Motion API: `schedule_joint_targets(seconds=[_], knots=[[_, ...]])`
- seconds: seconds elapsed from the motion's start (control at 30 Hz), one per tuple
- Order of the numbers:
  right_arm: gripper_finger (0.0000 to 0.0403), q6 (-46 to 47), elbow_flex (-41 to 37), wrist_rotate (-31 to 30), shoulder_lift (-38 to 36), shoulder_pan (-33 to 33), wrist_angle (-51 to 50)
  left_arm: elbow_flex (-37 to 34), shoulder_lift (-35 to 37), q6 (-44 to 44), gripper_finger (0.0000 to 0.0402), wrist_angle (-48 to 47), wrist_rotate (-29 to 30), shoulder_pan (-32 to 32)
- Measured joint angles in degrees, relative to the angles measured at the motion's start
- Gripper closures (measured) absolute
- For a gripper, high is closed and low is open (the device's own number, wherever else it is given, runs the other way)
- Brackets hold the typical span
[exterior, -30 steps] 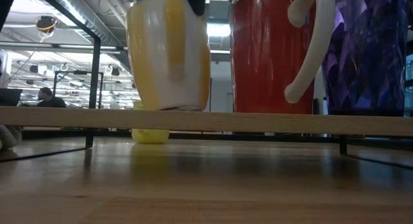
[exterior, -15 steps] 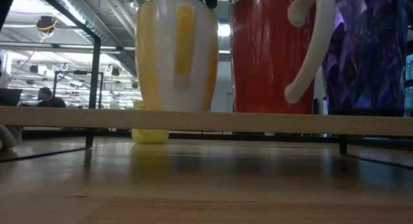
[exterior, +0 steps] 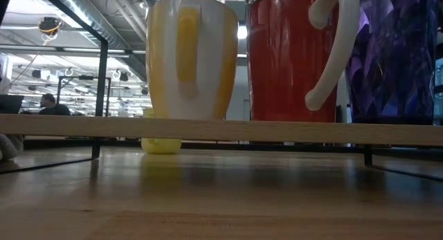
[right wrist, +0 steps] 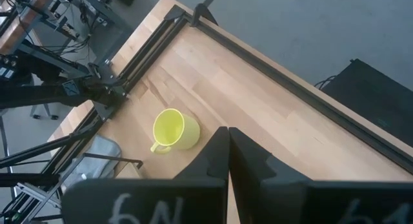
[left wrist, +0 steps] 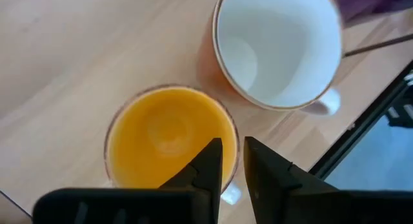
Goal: Stack small to large cups/mugs on shelf
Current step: Put the yellow mug on the shelf
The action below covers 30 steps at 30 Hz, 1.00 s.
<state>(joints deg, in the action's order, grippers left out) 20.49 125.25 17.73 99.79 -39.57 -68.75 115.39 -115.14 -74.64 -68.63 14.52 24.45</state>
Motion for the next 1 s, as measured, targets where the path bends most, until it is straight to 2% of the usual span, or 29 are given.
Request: schedule_joint_targets(seconds=[0.33, 0.63, 0.9, 1.0], knots=[[0.0395, -1.66, 0.04, 4.47, 0.56, 2.15, -7.39, 0.00, 4.88, -0.21, 0.0341, -1.84, 8.13, 2.48], [0.0395, -3.89, 0.04, 20.30, 7.57, 6.25, -8.29, 0.00, 9.30, -2.70, 0.0349, -13.51, 12.11, 5.12], [0.0395, -8.70, -0.04, 21.40, 16.86, 9.58, -12.13, -0.13, 11.98, -5.13, 0.0368, -22.02, 13.85, 5.98], [0.0395, -11.00, -0.07, 21.68, 19.07, 9.90, -12.33, -4.39, 14.66, -4.50, 0.0373, -20.45, 13.99, 5.08]])
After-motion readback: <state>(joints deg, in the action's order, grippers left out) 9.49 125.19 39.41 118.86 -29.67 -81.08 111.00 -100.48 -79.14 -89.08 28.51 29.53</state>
